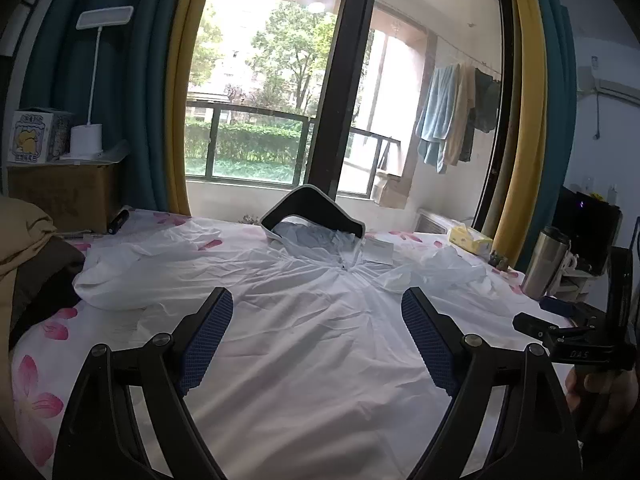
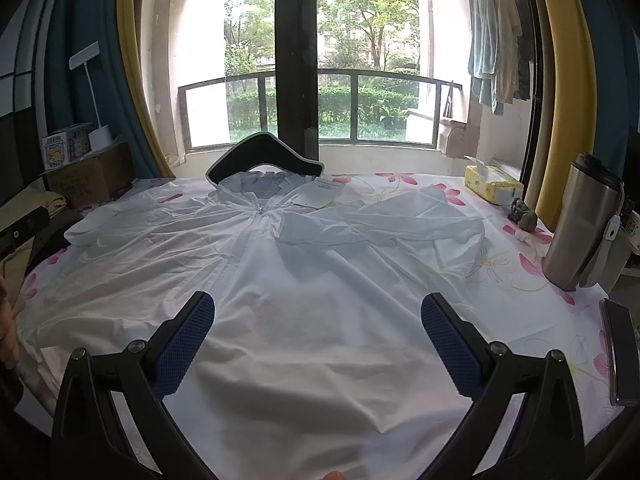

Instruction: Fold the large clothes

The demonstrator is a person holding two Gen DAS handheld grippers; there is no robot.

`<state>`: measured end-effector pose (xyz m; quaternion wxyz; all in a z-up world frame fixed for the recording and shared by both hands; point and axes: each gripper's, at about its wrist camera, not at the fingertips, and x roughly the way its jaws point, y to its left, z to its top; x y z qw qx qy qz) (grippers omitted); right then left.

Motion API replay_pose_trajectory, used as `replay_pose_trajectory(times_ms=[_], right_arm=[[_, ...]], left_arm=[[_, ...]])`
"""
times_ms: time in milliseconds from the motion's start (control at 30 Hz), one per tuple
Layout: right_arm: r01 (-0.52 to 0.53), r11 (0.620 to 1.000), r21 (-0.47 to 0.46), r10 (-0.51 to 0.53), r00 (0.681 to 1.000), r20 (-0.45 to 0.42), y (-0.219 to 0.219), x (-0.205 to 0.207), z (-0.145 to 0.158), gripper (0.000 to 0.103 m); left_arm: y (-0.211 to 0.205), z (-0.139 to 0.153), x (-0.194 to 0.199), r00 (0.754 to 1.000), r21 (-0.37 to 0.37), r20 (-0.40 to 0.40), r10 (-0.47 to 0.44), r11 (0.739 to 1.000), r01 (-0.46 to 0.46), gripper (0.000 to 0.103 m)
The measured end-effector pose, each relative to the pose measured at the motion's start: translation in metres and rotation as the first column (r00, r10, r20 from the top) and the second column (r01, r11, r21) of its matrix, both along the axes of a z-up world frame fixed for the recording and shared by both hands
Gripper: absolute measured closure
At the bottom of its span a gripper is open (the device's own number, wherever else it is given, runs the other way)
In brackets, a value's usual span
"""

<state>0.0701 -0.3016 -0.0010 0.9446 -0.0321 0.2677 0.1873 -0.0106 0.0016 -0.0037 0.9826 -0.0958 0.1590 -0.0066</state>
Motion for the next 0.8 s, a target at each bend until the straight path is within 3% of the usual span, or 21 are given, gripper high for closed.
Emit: replay_pose_trajectory(times_ms=[800], right_arm=[[0.0,1.0,-0.002,0.0,1.0,-0.003,-0.0002,0.0001,-0.0011,0.001]], left_arm=[[0.0015,-0.0005,-0.0035,1.0,-0.009,0.006,0.007,1.0,-0.007,0.014]])
